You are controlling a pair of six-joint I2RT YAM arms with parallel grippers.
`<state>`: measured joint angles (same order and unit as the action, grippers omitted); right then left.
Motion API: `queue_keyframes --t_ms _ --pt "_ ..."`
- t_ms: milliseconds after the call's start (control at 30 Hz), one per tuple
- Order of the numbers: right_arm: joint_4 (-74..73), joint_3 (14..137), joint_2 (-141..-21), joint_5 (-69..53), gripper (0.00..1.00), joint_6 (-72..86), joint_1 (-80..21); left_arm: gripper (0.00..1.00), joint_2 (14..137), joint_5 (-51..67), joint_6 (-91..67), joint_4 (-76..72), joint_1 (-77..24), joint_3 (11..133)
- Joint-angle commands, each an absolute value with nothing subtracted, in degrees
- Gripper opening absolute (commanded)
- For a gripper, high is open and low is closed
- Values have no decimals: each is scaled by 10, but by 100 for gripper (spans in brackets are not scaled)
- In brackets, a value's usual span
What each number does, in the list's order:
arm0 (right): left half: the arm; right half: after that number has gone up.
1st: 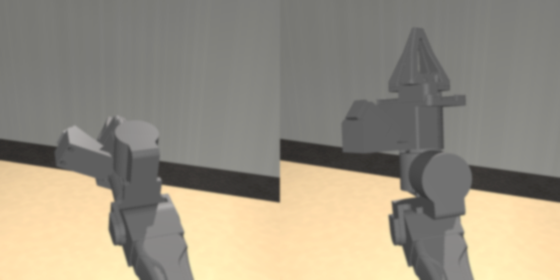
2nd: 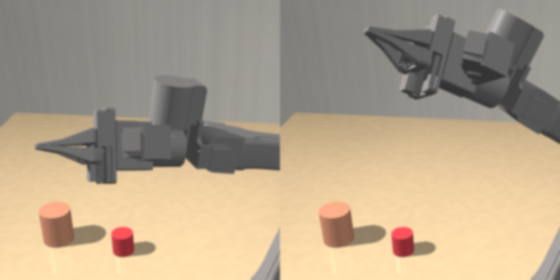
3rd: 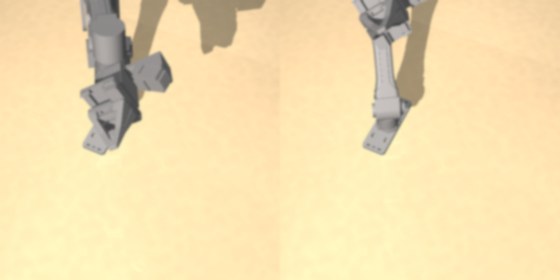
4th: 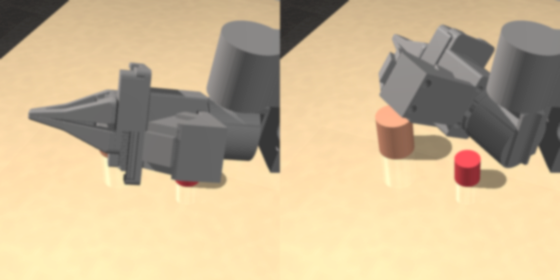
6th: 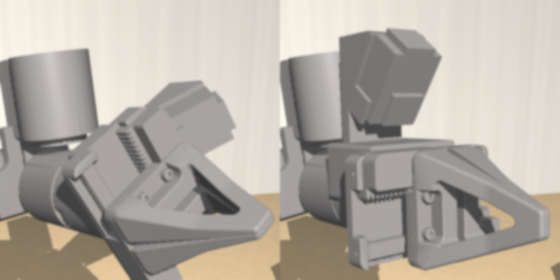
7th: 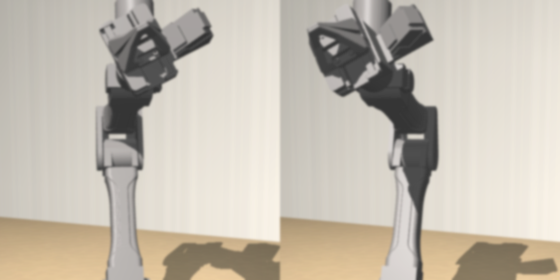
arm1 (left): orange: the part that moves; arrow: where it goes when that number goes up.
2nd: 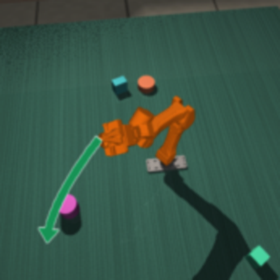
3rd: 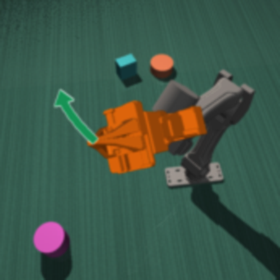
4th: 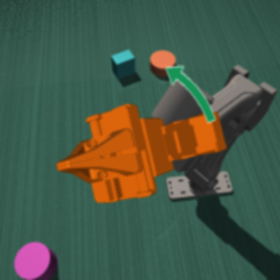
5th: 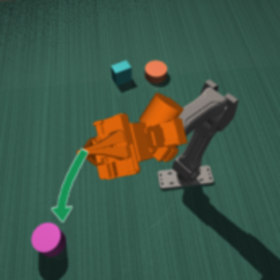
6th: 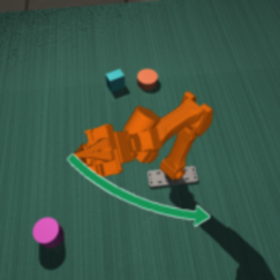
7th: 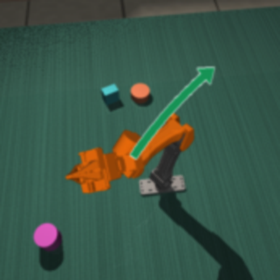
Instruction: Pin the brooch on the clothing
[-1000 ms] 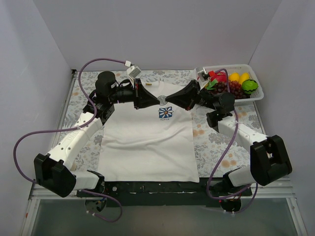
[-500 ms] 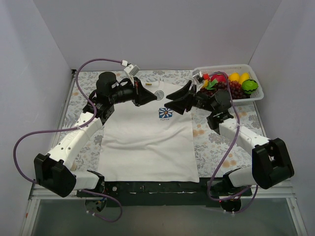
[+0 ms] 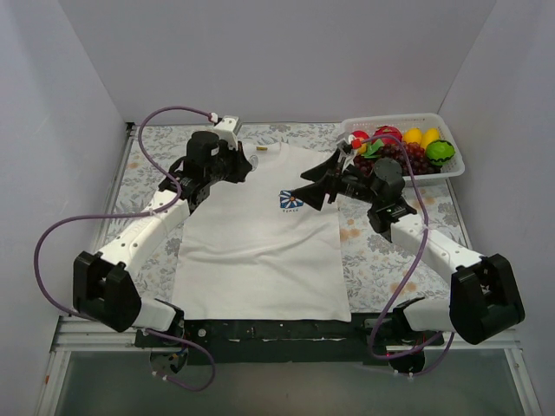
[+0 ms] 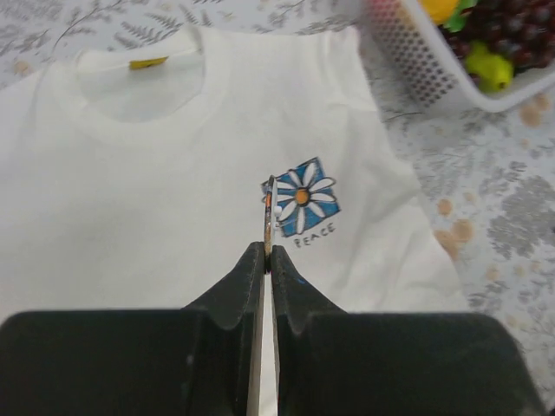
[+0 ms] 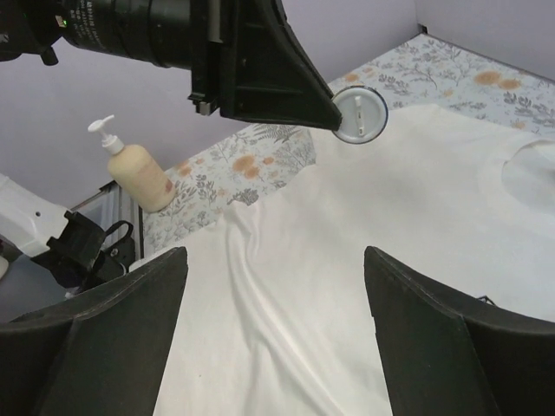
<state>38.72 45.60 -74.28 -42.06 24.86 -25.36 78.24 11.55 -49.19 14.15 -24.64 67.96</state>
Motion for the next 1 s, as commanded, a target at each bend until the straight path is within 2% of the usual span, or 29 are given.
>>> queue_keyframes --t_ms 0,133,300,500,700,967 --pt "355 444 -730 -421 90 210 -254 0 822 -31 -466 178 -245 681" --pt "339 424 -727 -418 91 207 -256 0 860 -83 -454 187 -245 693" --pt "316 405 -724 -414 91 192 -256 0 907 -205 -432 148 -245 684" --pt "287 396 -723 -413 92 176 -255 0 968 -257 -334 71 -244 670" --pt "223 412 -713 -410 93 137 -254 0 998 -229 -211 5 -242 644" --pt "214 407 -709 -405 94 134 -254 0 1008 -176 -135 21 -223 649"
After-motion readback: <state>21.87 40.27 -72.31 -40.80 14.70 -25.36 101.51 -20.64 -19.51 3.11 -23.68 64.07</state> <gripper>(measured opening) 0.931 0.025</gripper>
